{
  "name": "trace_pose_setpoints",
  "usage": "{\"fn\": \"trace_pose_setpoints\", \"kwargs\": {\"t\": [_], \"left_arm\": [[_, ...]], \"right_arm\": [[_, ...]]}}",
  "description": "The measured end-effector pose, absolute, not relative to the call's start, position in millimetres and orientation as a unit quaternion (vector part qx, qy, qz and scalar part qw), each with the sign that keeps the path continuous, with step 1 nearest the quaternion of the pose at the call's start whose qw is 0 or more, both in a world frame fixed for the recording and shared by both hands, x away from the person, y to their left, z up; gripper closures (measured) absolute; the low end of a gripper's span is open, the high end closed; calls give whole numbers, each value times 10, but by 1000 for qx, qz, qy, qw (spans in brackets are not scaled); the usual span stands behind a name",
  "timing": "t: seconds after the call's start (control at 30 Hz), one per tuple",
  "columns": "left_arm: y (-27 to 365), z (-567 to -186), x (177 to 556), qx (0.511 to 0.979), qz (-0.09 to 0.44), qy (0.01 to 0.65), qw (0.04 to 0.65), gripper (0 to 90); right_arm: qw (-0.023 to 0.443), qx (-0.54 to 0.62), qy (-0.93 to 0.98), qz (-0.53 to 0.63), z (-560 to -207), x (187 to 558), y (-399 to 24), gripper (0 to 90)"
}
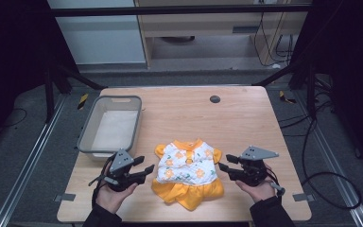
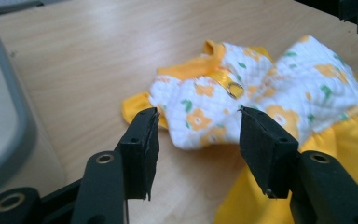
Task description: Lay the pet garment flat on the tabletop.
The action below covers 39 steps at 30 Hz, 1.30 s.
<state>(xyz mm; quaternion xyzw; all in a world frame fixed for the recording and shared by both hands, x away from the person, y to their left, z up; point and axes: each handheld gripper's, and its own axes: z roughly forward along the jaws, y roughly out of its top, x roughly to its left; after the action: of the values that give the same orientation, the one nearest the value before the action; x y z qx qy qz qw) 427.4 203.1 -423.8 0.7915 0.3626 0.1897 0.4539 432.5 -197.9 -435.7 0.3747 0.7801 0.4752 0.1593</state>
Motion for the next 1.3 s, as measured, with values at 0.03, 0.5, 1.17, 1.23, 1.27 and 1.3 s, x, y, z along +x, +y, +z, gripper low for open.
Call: {"fn": "trace_pose_setpoints", "kwargs": {"t": [0.03,0.5,1.17,1.23,1.27,1.3], "left_arm": [[2013,-4212,4384,789,196,363,454,470],[1659,-4462,5080,800,199,395,406,455],[1506,-4935,5303,819,172,426,343,522],[1487,-4948,5295,822,170,426,338,570],[1478,-4948,5291,821,171,427,337,570],[1469,-4946,5287,822,169,426,337,598]], "right_arm": [[165,378,775,478,-4332,4396,-1993,524],[188,422,771,438,-4541,4977,-1865,496],[165,440,808,357,-4993,5170,-1749,568],[164,436,810,355,-5000,5165,-1733,616],[164,436,810,355,-5000,5165,-1733,616],[167,434,812,353,-4997,5161,-1722,630]]}}
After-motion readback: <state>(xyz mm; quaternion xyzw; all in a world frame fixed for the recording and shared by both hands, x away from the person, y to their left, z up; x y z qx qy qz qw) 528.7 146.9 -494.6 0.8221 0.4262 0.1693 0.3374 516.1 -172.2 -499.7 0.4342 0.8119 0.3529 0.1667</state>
